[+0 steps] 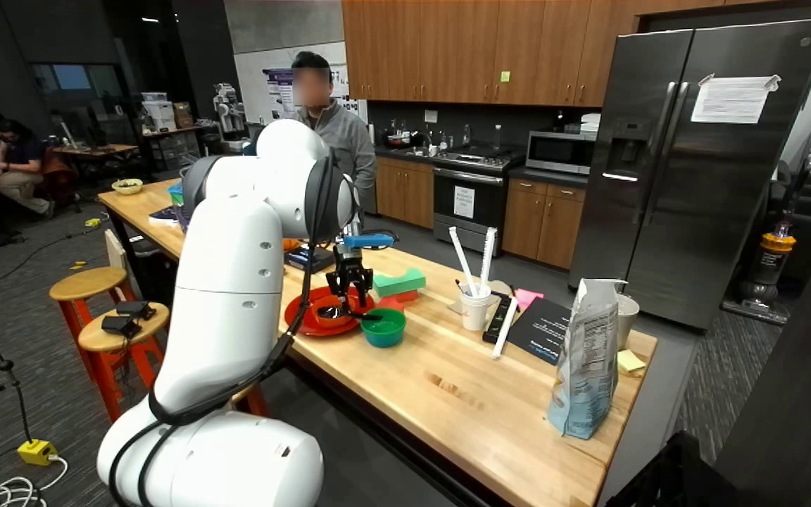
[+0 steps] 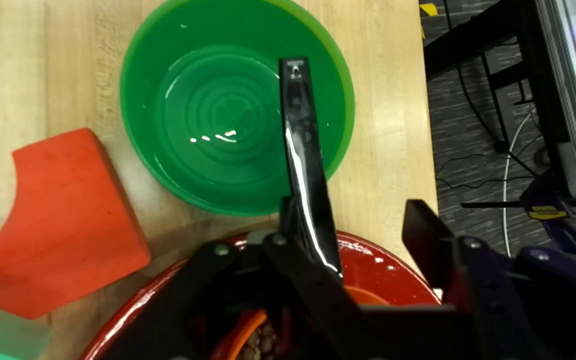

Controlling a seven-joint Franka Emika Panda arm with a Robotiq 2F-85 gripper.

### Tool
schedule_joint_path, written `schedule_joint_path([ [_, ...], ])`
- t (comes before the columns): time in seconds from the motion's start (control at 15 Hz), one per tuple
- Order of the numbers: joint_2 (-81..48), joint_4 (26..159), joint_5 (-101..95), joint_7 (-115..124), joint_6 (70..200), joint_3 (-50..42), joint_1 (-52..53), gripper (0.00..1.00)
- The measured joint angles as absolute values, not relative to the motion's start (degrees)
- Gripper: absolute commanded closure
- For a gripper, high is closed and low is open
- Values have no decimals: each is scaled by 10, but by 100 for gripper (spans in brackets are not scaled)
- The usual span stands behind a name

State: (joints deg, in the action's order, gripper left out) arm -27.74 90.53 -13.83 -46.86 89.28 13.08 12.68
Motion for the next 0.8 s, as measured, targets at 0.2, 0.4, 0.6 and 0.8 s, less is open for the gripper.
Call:
schedule_joint_path([
  [0.2,-268,920,-133,-469,903,131,123,0],
  [0.4,-252,945,-145,-473,931,131,122,0],
  [0.6,-231,974,-174,-485,954,131,123,0],
  [0.8,-207,1004,-190,-497,972,131,123,0],
])
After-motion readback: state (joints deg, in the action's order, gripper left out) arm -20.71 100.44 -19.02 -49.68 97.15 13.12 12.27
